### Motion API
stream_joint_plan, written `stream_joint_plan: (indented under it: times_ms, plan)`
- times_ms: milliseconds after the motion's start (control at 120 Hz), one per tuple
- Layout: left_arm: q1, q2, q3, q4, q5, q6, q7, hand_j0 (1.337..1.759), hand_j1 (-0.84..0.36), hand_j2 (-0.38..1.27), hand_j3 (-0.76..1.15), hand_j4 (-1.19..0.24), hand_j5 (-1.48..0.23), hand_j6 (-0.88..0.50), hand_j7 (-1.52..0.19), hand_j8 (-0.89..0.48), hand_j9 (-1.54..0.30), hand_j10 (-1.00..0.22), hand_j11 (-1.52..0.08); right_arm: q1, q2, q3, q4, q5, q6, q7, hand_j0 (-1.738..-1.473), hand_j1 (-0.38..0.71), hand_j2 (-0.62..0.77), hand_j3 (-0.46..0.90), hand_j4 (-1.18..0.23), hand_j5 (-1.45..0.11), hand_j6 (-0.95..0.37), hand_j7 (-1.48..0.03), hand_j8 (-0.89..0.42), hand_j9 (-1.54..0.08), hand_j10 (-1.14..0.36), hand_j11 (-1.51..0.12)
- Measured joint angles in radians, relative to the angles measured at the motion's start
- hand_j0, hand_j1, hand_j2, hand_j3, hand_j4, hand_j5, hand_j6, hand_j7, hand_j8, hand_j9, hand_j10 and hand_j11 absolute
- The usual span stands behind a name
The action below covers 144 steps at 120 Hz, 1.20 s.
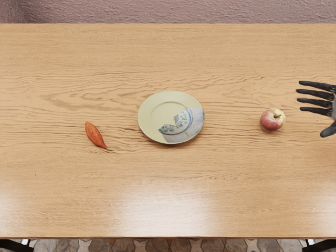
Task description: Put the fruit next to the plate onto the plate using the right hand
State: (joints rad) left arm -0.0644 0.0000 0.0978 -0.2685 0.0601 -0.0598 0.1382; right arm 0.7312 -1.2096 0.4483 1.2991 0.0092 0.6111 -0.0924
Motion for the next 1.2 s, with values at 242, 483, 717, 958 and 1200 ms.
stream_joint_plan:
  times_ms: [242,483,717,958,1200]
  plan:
    - [0.000,0.000,0.000,0.000,0.000,0.000,0.000,1.658,0.35,0.00,0.00,0.00,0.00,0.00,0.00,0.00,0.00,0.00,0.00,0.068,-0.046,0.061,0.169,-0.266,-0.029,-0.060,-1.658,-0.32,0.00,0.00,-0.02,-0.03,-0.02,-0.03,-0.02,-0.03,-0.02,-0.03]
    - [0.000,0.000,0.000,0.000,0.000,0.000,0.000,1.658,0.35,0.00,0.00,0.00,0.00,0.00,0.00,0.00,0.00,0.00,0.00,0.098,0.006,0.032,0.319,-0.716,-0.463,-0.159,-1.658,-0.33,0.00,0.00,-0.03,-0.03,-0.03,-0.03,-0.03,-0.03,-0.03,-0.03]
    - [0.000,0.000,0.000,0.000,0.000,0.000,0.000,1.658,0.35,0.00,0.00,0.00,0.00,0.00,0.00,0.00,0.00,0.00,0.00,0.102,0.199,-0.091,0.252,-0.856,-0.747,-0.208,-1.658,-0.32,0.00,0.00,-0.03,-0.03,-0.03,-0.03,-0.03,-0.03,-0.03,-0.03]
    - [0.000,0.000,0.000,0.000,0.000,0.000,0.000,1.658,0.35,0.00,0.00,0.00,0.00,0.00,0.00,0.00,0.00,0.00,0.00,0.100,0.364,-0.144,0.103,-0.888,-0.846,-0.213,-1.658,-0.32,0.00,0.00,-0.03,-0.04,-0.03,-0.03,-0.03,-0.04,-0.03,-0.03]
    - [0.000,0.000,0.000,0.000,0.000,0.000,0.000,1.658,0.35,0.00,0.00,0.00,0.00,0.00,0.00,0.00,0.00,0.00,0.00,0.101,0.453,-0.158,-0.028,-0.894,-0.859,-0.210,-1.658,-0.26,-0.01,0.00,-0.08,-0.10,-0.08,-0.10,-0.08,-0.10,-0.08,-0.10]
